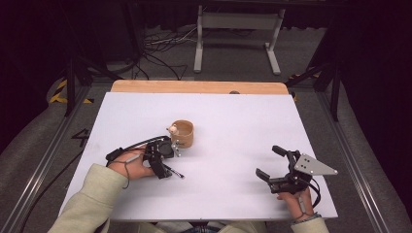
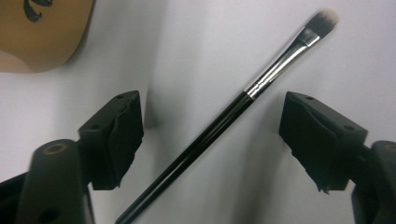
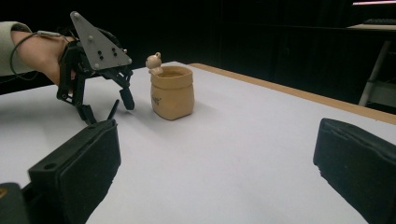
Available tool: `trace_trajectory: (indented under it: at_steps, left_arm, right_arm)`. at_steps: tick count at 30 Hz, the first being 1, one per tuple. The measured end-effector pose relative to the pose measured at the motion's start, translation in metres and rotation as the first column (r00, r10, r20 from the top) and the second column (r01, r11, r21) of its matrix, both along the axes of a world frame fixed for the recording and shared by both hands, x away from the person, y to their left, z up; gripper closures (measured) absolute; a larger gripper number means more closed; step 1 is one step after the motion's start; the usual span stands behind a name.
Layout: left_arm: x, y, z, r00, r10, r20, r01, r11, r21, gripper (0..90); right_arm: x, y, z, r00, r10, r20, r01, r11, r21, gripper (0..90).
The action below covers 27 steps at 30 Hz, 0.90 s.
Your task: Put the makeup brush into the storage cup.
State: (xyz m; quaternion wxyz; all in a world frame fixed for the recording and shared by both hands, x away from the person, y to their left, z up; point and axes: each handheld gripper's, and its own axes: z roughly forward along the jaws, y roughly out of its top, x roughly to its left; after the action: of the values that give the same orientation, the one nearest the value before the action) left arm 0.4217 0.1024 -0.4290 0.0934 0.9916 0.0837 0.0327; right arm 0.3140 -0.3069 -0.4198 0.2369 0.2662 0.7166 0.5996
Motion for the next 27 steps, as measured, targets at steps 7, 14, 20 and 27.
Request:
trace_trajectory:
  at_steps: [7,14,20,27]
  left_arm:
    - [-0.001,0.001,0.0011,0.999,-0.011,-0.043,0.01,0.9998,-0.016,37.6]
    - [-0.0009,0.0004,0.0044,0.9982,-0.013,-0.059,0.014,0.9997,0.022,50.5]
    - [-0.004,0.0018,0.0052,0.9978,-0.033,-0.058,0.035,0.9991,0.026,66.7]
    - [-0.0064,0.0013,0.0056,0.9961,-0.07,-0.055,0.073,0.9962,0.049,80.7]
  right_arm:
    - [0.0001,0.0001,-0.0001,1.0,0.002,0.001,-0.002,1.0,0.002,1.3]
    - [0.0005,0.0002,-0.0005,1.0,0.005,-0.001,-0.005,1.0,0.008,1.3]
    - [0.0005,0.0007,-0.0006,0.9999,0.008,-0.006,-0.008,1.0,0.012,1.3]
    - [0.0006,0.0004,-0.0007,0.9999,0.01,-0.012,-0.009,1.0,0.018,1.6]
